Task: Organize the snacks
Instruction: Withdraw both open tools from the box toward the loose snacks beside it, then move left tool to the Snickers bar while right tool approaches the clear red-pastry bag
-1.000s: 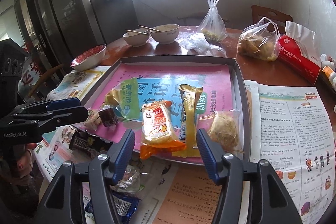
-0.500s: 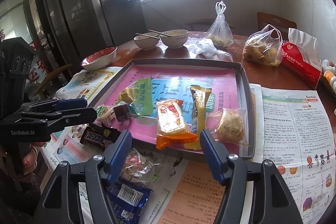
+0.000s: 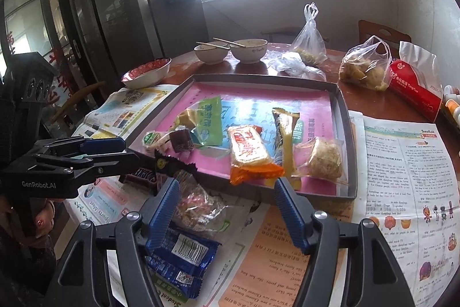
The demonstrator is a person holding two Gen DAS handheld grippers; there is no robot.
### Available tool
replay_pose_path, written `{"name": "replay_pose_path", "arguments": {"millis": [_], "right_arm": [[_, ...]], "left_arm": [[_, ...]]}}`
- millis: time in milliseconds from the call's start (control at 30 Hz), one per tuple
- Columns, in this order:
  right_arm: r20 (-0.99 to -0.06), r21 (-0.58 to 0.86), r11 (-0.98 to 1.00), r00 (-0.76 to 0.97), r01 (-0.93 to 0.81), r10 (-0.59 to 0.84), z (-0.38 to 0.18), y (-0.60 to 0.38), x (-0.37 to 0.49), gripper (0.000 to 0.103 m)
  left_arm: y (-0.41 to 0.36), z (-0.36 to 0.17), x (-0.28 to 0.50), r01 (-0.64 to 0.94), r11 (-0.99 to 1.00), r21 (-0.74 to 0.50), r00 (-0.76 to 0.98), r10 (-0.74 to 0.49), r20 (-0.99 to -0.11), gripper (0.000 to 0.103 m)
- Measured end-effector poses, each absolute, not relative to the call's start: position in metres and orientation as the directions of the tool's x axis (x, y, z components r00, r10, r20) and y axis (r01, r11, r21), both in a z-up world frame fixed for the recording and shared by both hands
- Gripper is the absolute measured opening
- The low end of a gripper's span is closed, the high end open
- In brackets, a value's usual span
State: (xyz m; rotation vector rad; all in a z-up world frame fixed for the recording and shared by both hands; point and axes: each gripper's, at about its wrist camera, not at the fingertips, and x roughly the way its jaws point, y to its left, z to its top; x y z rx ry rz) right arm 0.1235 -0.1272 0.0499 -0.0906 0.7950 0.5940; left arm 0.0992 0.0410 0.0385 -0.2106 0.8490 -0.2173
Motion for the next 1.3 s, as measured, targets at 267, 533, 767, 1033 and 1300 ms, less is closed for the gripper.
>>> {"name": "replay_pose_path", "arguments": {"millis": [267, 533, 767, 1033, 1300], "right_arm": [[-0.697, 0.136, 0.83, 0.543, -0.541, 0.468, 0.047, -0.124, 0.117, 0.068], [-0.703, 0.134, 0.826, 0.535, -0.548, 0.469, 0.043, -0.121, 0.111, 0.068], [-0.71, 0.13, 0.824, 0.529, -0.552, 0.466, 0.039, -0.118, 0.108, 0.069], [-0.713, 0.128, 0.825, 0.527, -0.551, 0.462, 0.038, -0.117, 0.108, 0.069], [-0.726, 0.117, 0.822, 0.516, -0.557, 0.454, 0.03, -0.113, 0.11, 0.069]], "left_arm": [[0.045, 0.031, 0.093, 0.089, 0.96, -0.267, 0.636, -0.261, -0.727, 0.069], [0.046, 0.023, 0.091, 0.082, 0.961, -0.263, 0.624, -0.255, -0.738, 0.069], [0.049, 0.017, 0.09, 0.072, 0.963, -0.259, 0.616, -0.247, -0.748, 0.069], [0.046, 0.015, 0.096, 0.09, 0.967, -0.237, 0.613, -0.241, -0.753, 0.069], [0.043, 0.004, 0.104, 0.074, 0.973, -0.218, 0.587, -0.219, -0.779, 0.069]]}}
